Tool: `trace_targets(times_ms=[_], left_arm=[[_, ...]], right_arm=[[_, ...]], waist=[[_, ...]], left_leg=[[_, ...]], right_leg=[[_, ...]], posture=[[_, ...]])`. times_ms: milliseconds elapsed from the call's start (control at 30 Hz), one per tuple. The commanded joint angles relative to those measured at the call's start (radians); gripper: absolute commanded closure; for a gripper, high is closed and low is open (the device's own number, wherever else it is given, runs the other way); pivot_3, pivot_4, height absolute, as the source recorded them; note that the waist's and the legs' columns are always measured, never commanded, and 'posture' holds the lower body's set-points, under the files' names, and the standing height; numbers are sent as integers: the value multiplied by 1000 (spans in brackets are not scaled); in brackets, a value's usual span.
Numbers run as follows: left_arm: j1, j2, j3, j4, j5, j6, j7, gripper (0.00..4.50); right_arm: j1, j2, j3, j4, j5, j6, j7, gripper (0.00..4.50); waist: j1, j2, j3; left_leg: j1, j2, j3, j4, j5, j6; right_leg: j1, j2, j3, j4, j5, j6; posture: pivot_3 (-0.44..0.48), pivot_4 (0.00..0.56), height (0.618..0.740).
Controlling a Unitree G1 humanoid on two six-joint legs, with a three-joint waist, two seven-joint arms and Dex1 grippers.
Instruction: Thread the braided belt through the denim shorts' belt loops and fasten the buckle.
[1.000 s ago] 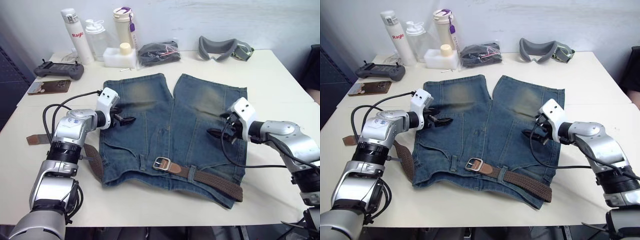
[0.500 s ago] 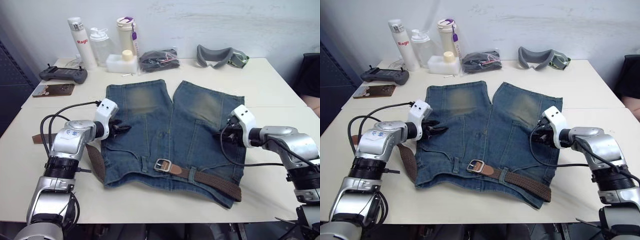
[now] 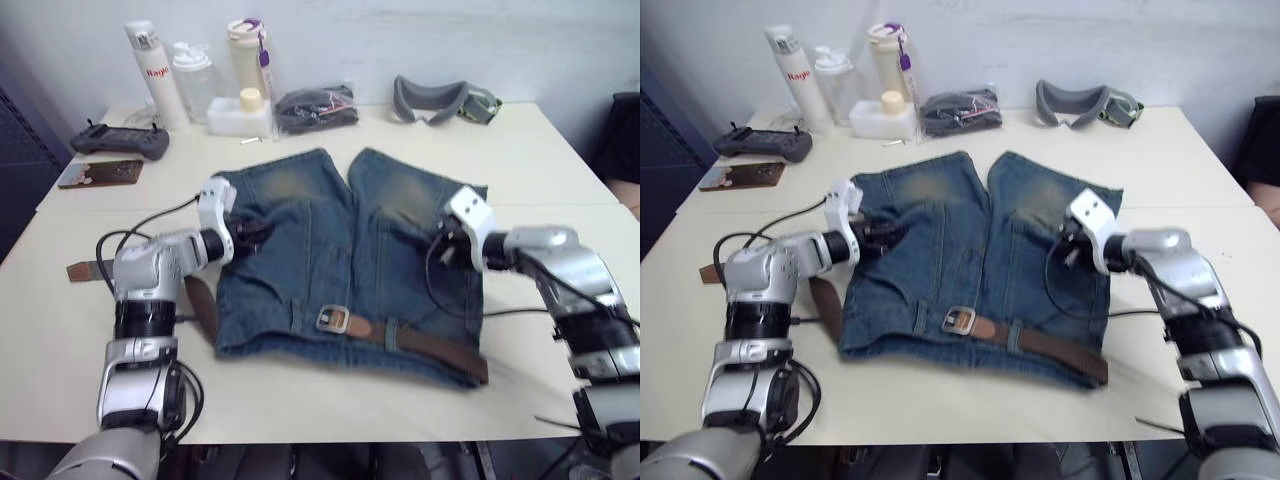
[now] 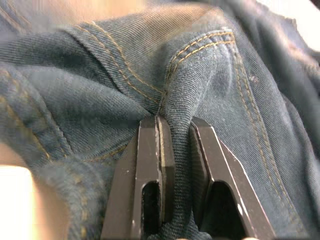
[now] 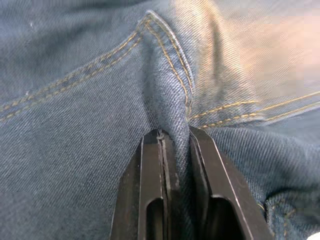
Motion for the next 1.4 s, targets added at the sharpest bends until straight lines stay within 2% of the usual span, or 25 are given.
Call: trace_targets(times_ms=[33, 167, 300, 367, 467, 533, 567, 633, 767, 900, 967, 1000, 1033, 1100, 1200, 1267, 1300, 1367, 1400], left_arm=[[-74, -18, 2, 107, 19, -117, 21, 4353], [-147, -50, -51, 273, 60, -182, 9, 4353], [-131, -32, -118, 299, 100, -200, -55, 4353], [-103, -16, -140, 267, 108, -226, -96, 3342], [-86, 7, -98, 237, 77, -222, -93, 2183], [-65, 34, -54, 167, 29, -155, -104, 1425], [-45, 53, -41, 110, 5, -108, -118, 974], [15, 117, -62, -36, -35, 0, -182, 74], [128, 243, -121, -339, -153, 137, -340, 25], [153, 273, -132, -460, -215, 166, -393, 25], [169, 284, -173, -482, -195, 131, -409, 25], [183, 298, -208, -491, -176, 108, -426, 0], [201, 318, -248, -497, -150, 80, -444, 271], [224, 350, -303, -501, -118, 45, -469, 870], [281, 441, -430, -455, 5, -64, -517, 2311], [301, 470, -472, -431, 46, -90, -527, 3160], [314, 479, -490, -432, 52, -87, -536, 3654], [338, 503, -533, -431, 89, -101, -548, 4452], [346, 516, -554, -422, 116, -116, -548, 4489]], right_arm=[[-129, 31, 8, 226, -103, -205, -43, 4468], [-286, 100, 59, 562, -231, -418, -127, 4468], [-316, 123, 61, 685, -270, -468, -109, 4468], [-315, 119, 51, 689, -276, -489, -93, 3455], [-303, 103, -11, 638, -225, -470, -42, 2145], [-280, 74, -56, 545, -180, -419, 22, 1305], [-258, 55, -78, 473, -152, -376, 65, 725], [-188, 3, -102, 294, -114, -312, 149, 0], [-9, -116, -139, -110, 16, -86, 325, 0], [109, -197, -196, -352, 123, 131, 373, 0], [180, -232, -218, -436, 167, 208, 385, 0], [223, -250, -225, -472, 185, 232, 395, 508], [263, -261, -233, -500, 194, 249, 391, 807], [312, -272, -245, -533, 204, 266, 376, 1733], [371, -270, -256, -532, 185, 260, 318, 3276], [401, -269, -240, -507, 156, 253, 273, 4234], [435, -284, -191, -509, 108, 231, 255, 4500], [495, -287, -127, -551, 76, 246, 237, 4500], [516, -293, -103, -567, 62, 254, 233, 4500]], waist=[[-2, 0, 0], [-22, -1, 1], [-31, -1, 1], [-35, -1, 1], [-45, -1, 1], [-50, -1, 1], [-51, 0, 1], [-55, 0, 1], [-54, 0, 1], [-40, 3, 3], [-25, 3, 3], [-20, 3, 3], [-19, 3, 3], [-18, 3, 3], [-22, 4, 3], [-24, 4, 3], [-23, 4, 3], [-23, 6, 1], [-24, 8, -1]], left_leg=[[1, 0, 0, -2, 0, 0], [1, 0, 0, -5, 0, -1], [0, -2, -1, -6, 0, -1], [0, -3, -3, -6, 0, -1], [0, -4, -3, -7, 0, -1], [0, -4, -3, -7, 1, -2], [0, -4, -4, -7, 1, -2], [0, -5, -8, -7, 2, -3], [2, -7, -14, -10, 3, -6], [2, -7, -16, -10, 6, -9], [1, -7, -16, -10, 8, -8], [1, -7, -16, -9, 8, -8], [1, -7, -16, -9, 8, -7], [1, -7, -15, -9, 8, -6], [0, -7, -13, -9, 7, -5], [0, -7, -12, -9, 7, -4], [0, -6, -12, -9, 7, -4], [0, -5, -12, -9, 7, -4], [0, -5, -12, -9, 7, -4]], right_leg=[[0, 0, 0, 0, 0, 1], [-2, 0, 0, 2, 1, 1], [-3, 0, 2, 4, 1, 2], [-4, 1, 3, 5, 1, 2], [-5, 1, 5, 6, 1, 2], [-5, 1, 5, 6, 1, 2], [-5, 1, 5, 5, 1, 2], [-5, 2, 5, 4, 1, 2], [-5, 3, 6, 1, 1, 2], [-4, 3, 5, -3, 1, 1], [-1, 1, 3, -7, 0, 0], [0, 1, 2, -9, 0, -1], [1, 0, 1, -11, -1, -1], [2, 0, 0, -14, -1, -2], [2, -1, 1, -15, -1, -2], [1, -2, 1, -15, -1, -2], [1, -2, 0, -15, -1, -2], [1, -2, -1, -15, -1, -3], [1, -2, -1, -15, -2, -3]], posture=[[0, 150, 627], [0, 150, 627], [0, 150, 627], [0, 150, 627], [0, 150, 627], [0, 150, 627], [0, 150, 627], [0, 150, 627], [0, 150, 627], [0, 150, 627], [0, 150, 627], [0, 150, 627], [0, 150, 627], [0, 150, 627], [0, 150, 627], [0, 150, 627], [0, 150, 627], [0, 150, 627], [0, 150, 627]])
